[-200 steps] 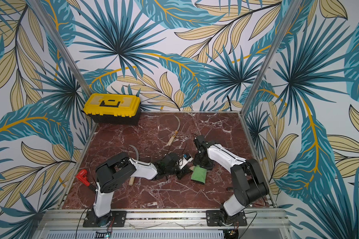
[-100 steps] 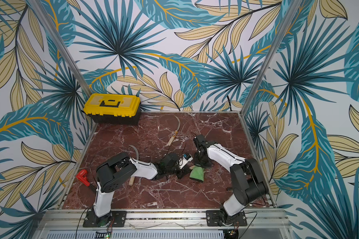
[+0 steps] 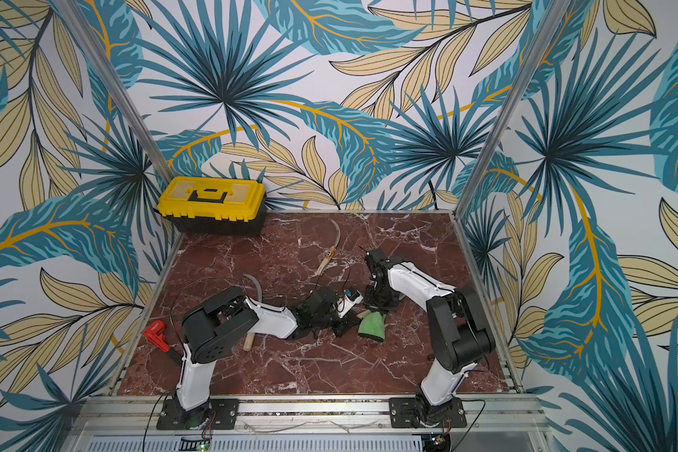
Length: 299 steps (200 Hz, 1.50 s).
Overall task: Wipe small sickles with rags
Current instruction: Wipe the small sickle at the center of the board.
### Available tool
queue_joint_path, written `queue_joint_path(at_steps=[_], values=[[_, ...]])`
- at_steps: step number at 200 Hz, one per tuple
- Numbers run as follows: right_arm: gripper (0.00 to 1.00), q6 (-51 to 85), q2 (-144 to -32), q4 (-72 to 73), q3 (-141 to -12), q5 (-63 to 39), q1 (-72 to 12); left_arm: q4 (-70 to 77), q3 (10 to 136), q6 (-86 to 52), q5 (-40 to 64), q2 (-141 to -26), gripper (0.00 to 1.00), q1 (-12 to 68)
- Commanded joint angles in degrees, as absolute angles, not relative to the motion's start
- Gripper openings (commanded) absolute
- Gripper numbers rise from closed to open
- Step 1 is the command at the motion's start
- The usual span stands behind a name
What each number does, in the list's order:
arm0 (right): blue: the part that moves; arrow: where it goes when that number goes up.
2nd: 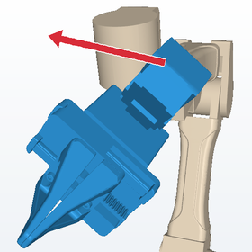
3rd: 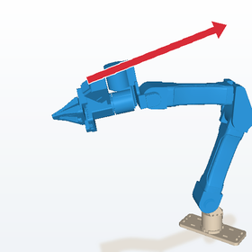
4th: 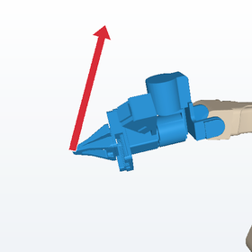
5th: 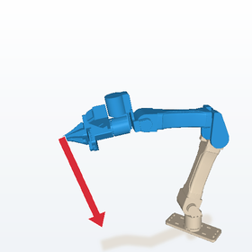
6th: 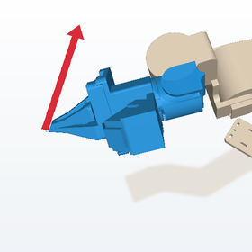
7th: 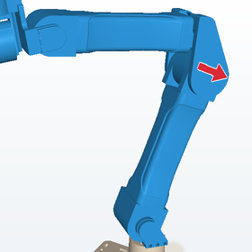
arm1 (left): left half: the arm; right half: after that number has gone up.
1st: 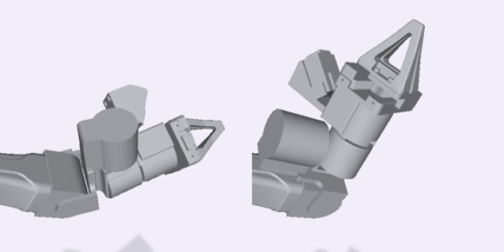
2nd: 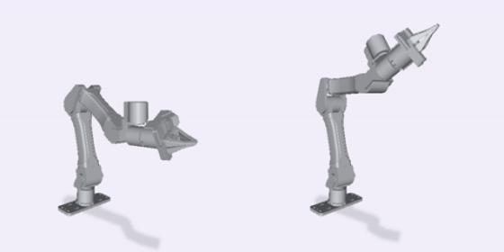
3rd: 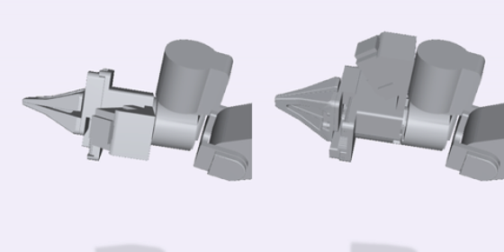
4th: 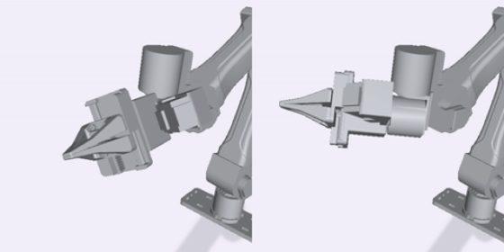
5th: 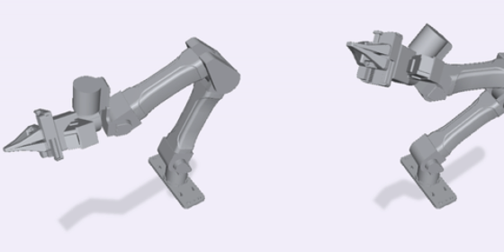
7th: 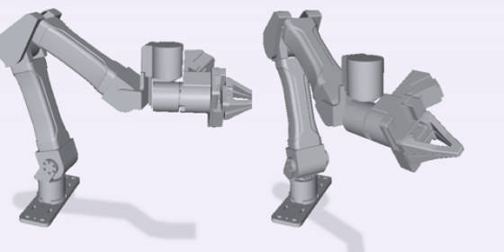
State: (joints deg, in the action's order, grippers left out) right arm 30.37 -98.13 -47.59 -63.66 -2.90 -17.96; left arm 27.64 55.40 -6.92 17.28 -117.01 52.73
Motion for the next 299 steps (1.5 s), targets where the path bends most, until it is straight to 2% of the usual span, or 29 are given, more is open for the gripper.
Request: queue_joint_path(at_steps=[1, 52, 118, 182, 226, 299], values=[[0.13, 27.77, -101.32, -45.79, -62.79, 4.38, -14.93, 24.59, 53.5, -7.37, 18.63, -118.99, 0.0, 53.0], [0.12, 23.9, -98.78, -51.33, -67.06, 7.53, -12.57, 24.59, 53.35, -7.55, 18.71, -119.0, 0.0, 52.91], [0.11, 21.23, -92.64, -54.95, -68.22, -6.13, -16.45, 25.04, 53.35, -7.42, 18.87, -119.06, 0.0, 52.91], [0.11, 19.68, -101.47, -50.0, -67.79, -12.88, -17.19, 26.18, 53.17, -7.45, 18.69, -119.4, 0.0, 52.91], [0.1, 19.25, -108.12, -51.56, -70.13, -9.51, -16.96, 26.32, 52.23, -6.92, 17.57, -118.87, 0.0, 52.83], [0.1, 17.86, -107.89, -57.47, -69.5, 1.83, -13.94, 26.33, 49.92, -6.59, 16.09, -117.24, 0.0, 52.51]])
